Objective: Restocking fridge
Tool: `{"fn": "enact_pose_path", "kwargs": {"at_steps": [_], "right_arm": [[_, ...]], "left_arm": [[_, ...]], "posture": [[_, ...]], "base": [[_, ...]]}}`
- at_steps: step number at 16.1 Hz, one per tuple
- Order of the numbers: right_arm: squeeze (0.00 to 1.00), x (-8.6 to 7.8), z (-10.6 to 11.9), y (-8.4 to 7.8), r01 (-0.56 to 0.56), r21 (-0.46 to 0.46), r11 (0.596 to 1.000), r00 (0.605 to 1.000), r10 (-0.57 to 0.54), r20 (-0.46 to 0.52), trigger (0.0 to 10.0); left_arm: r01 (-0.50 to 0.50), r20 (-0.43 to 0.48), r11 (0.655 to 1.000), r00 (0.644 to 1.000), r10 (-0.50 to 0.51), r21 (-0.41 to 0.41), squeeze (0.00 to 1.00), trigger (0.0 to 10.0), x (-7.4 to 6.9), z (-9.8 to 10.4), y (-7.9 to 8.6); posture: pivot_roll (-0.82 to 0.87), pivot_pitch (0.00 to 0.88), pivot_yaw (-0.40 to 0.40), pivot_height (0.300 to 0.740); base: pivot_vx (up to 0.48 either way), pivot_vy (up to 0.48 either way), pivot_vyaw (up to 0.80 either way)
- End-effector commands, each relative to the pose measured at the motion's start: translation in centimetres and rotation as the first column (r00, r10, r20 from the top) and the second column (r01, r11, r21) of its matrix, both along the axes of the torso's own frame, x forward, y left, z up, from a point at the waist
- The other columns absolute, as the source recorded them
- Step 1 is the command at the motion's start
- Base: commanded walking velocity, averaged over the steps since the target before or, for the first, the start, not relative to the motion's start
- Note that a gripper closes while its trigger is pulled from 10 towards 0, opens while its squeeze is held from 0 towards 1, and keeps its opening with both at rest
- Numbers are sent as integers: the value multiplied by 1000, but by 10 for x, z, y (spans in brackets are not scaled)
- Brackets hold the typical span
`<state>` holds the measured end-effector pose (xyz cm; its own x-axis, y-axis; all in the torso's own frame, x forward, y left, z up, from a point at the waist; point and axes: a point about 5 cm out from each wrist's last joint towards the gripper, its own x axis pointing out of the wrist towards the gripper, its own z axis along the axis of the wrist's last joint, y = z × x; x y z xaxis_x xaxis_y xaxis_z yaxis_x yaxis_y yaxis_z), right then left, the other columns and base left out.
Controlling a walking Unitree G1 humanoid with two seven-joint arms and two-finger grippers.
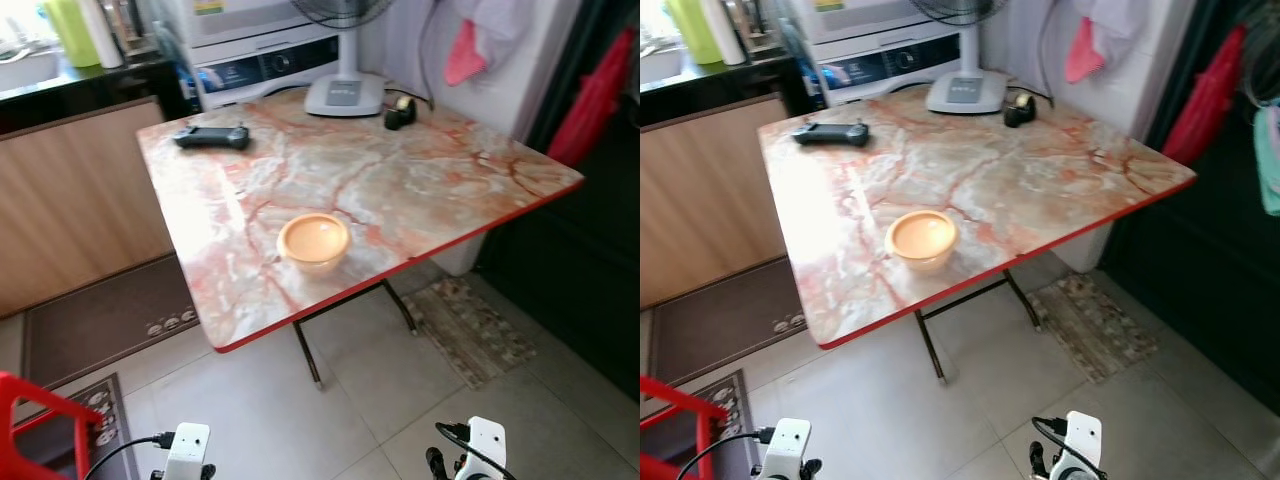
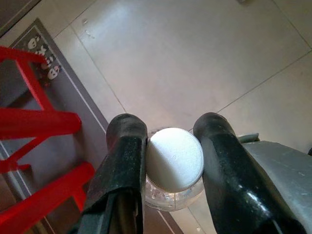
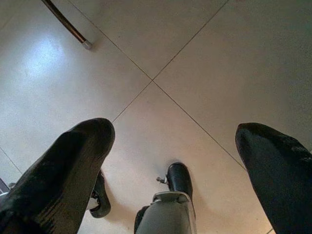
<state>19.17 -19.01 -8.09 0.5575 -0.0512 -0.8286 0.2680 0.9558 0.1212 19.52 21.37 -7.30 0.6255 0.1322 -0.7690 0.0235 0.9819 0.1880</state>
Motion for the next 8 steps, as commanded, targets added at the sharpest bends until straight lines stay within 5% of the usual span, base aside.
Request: {"fn": "enact_pose_path", "kwargs": {"at_steps": [1,5,8], "right_arm": [[0,-3,-2,1,-9,0,1000,1000,9,-17,10000],[0,-5,-3,1,-13,-1,1000,1000,13,-20,10000],[0,-5,-3,1,-18,-2,1000,1000,18,-22,10000]], "left_arm": [[8,-38,1000,999,-7,7,0,10000,-8,-4,0],[35,-52,999,998,-34,21,0,10000,-9,-5,-1],[29,-53,999,998,-28,21,0,10000,-10,-6,-1]], "posture": [[81,0,54,740],[76,0,59,740],[77,0,58,740]], "base": [[0,0,-800],[0,0,-800],[0,-238,-800]]}}
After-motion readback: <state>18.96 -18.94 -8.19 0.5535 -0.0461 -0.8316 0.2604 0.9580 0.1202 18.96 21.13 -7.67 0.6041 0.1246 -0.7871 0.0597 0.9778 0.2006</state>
